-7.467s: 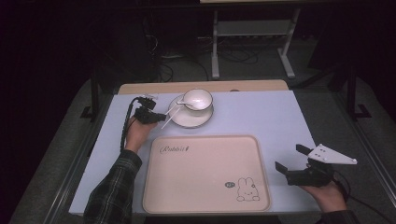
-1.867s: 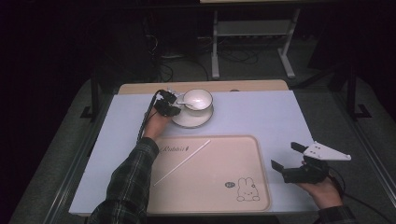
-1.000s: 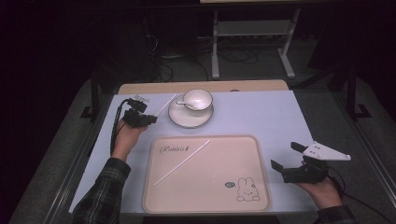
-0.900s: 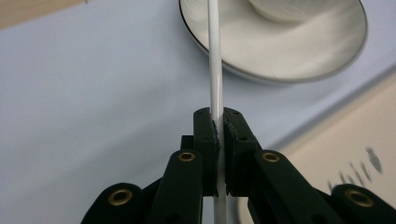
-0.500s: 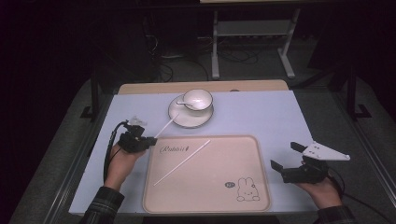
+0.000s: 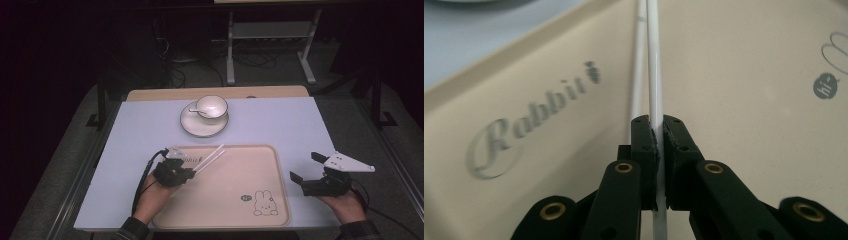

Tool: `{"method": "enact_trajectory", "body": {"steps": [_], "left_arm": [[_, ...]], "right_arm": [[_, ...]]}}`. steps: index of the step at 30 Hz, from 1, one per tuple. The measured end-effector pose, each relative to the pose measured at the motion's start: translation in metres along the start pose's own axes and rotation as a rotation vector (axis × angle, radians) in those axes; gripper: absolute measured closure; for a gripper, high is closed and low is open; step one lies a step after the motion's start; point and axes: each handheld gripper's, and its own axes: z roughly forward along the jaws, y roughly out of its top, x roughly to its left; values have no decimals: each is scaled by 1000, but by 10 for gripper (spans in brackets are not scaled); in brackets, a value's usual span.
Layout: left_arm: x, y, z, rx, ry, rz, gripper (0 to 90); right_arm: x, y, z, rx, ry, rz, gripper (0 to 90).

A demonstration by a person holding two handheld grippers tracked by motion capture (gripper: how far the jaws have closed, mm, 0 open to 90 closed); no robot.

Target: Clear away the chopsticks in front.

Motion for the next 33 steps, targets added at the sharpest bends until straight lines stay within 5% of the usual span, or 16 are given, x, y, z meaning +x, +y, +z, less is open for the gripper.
{"method": "enact_trajectory", "body": {"steps": [6,23,27,33], "left_arm": [[-7,-3,19,68,16,24,846],[-9,-3,18,57,30,44,810],[-10,13,16,5,-6,59,815],[-17,42,49,24,-76,109,895]], "right_arm": [[0,0,0,-1,-1,0,0],[0,1,-1,-2,-1,-4,0],[0,1,-1,-5,-3,-1,0],[1,1,0,-2,0,-6,0]]}}
